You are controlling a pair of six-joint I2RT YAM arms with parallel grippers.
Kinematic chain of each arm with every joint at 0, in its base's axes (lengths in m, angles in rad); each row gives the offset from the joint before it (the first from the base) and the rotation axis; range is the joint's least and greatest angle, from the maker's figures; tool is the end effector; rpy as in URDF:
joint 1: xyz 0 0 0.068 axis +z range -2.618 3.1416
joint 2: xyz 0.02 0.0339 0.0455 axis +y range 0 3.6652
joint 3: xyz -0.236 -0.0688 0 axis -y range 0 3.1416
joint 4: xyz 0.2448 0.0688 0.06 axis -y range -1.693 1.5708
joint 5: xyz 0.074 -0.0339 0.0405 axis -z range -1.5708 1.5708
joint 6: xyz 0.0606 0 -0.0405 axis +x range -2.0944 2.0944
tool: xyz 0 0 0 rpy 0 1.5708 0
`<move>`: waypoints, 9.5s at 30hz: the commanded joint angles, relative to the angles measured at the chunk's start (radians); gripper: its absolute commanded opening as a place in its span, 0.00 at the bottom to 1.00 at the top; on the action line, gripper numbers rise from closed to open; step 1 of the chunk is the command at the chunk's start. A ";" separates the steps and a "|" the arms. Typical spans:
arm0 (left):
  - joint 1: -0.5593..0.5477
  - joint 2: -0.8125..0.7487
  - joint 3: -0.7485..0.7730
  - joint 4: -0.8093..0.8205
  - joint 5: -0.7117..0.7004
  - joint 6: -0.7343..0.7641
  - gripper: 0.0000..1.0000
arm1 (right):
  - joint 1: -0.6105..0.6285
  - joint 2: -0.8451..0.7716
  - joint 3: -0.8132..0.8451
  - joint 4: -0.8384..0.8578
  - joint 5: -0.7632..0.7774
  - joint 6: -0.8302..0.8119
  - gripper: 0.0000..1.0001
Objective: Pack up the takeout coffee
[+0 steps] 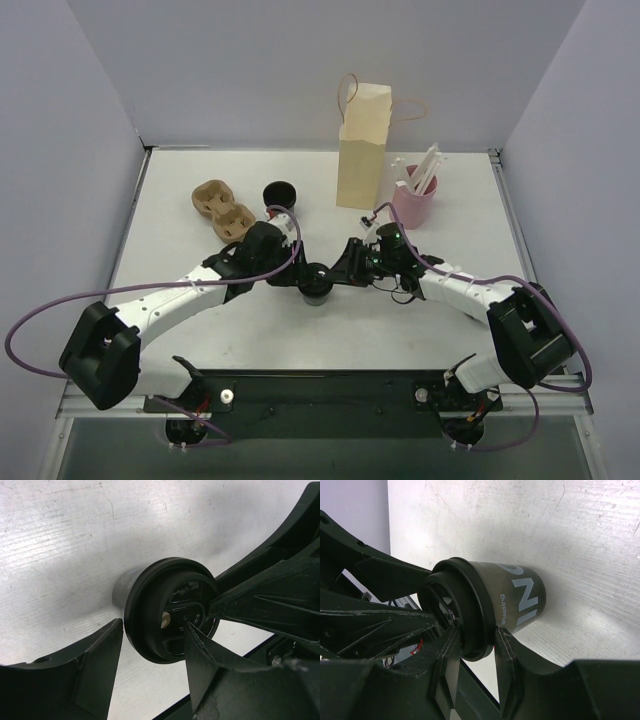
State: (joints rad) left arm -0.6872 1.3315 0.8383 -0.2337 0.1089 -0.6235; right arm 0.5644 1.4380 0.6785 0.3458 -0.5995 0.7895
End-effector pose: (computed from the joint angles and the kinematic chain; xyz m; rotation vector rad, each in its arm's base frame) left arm 0.2342 -0.2007 0.1905 0.1365 2.4223 -0.7683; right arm 0.2531 0.2007 0.1725 -0.1920 2.2108 1.4140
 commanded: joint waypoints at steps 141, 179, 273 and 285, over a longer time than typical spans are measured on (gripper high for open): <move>-0.176 0.106 -0.357 0.208 -0.204 -0.304 0.45 | -0.086 -0.088 -0.278 0.287 0.057 -0.047 0.24; -0.189 0.112 -0.343 0.165 -0.256 -0.374 0.44 | -0.011 -0.246 -0.109 -0.145 0.234 0.090 0.53; -0.222 0.115 -0.381 0.152 -0.295 -0.443 0.45 | 0.003 -0.255 -0.206 -0.062 0.244 0.011 0.31; -0.219 0.138 -0.384 0.139 -0.299 -0.447 0.45 | -0.041 -0.214 -0.373 0.070 0.245 -0.003 0.25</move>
State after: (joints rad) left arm -0.8936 1.3663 0.5415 0.3084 -0.2207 -1.1267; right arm 0.5472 1.1584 0.3916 0.4866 -0.4057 0.8349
